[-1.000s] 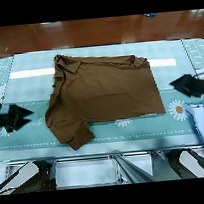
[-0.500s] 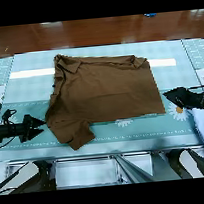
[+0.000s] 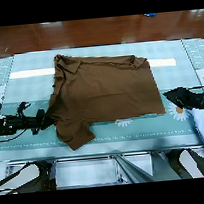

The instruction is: Fold the shirts.

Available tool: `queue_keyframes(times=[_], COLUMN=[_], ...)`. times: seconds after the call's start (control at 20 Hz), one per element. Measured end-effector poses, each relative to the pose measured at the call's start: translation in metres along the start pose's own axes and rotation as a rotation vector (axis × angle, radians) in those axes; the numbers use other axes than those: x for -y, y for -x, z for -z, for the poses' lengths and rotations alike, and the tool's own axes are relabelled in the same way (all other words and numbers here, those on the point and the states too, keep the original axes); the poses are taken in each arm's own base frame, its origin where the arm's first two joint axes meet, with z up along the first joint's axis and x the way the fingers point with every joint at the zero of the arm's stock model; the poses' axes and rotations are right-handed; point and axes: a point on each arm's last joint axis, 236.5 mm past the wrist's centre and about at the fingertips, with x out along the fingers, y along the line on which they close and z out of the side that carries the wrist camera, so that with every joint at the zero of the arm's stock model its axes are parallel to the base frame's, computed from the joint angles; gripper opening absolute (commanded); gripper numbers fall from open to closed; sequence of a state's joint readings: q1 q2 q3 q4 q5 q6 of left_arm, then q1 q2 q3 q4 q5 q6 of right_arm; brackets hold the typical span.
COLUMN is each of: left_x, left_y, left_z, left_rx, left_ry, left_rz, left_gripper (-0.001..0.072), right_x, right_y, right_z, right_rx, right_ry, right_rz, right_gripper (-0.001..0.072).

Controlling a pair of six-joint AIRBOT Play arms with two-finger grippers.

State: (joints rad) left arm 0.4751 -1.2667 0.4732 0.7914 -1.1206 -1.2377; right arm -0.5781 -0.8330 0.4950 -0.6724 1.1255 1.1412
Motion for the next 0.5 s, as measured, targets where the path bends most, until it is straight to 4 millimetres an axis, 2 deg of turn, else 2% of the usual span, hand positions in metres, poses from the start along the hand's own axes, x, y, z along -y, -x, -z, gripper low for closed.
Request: queue_keyframes(times=[0.15, 0.25, 0.5], left_x=[0.004, 0.005, 0.007], left_y=[-0.001, -0.002, -0.002], left_z=[-0.004, -0.004, -0.005], left_rx=[0.010, 0.008, 0.009], left_ry=[-0.028, -0.039, -0.050], left_rz=[-0.006, -0.006, -0.006], left_gripper=[0.0015, 0.0015, 0.0015], right_x=[0.037, 0.062, 0.090], right_y=[0.007, 0.009, -0.002], right_z=[-0.003, 0.009, 0.040], right_rx=[0.009, -0.042, -0.204], right_ry=[-0.073, -0.135, -0.235], right_rz=[0.118, 0.195, 0.253], right_gripper=[0.0408, 0.0408, 0.0408])
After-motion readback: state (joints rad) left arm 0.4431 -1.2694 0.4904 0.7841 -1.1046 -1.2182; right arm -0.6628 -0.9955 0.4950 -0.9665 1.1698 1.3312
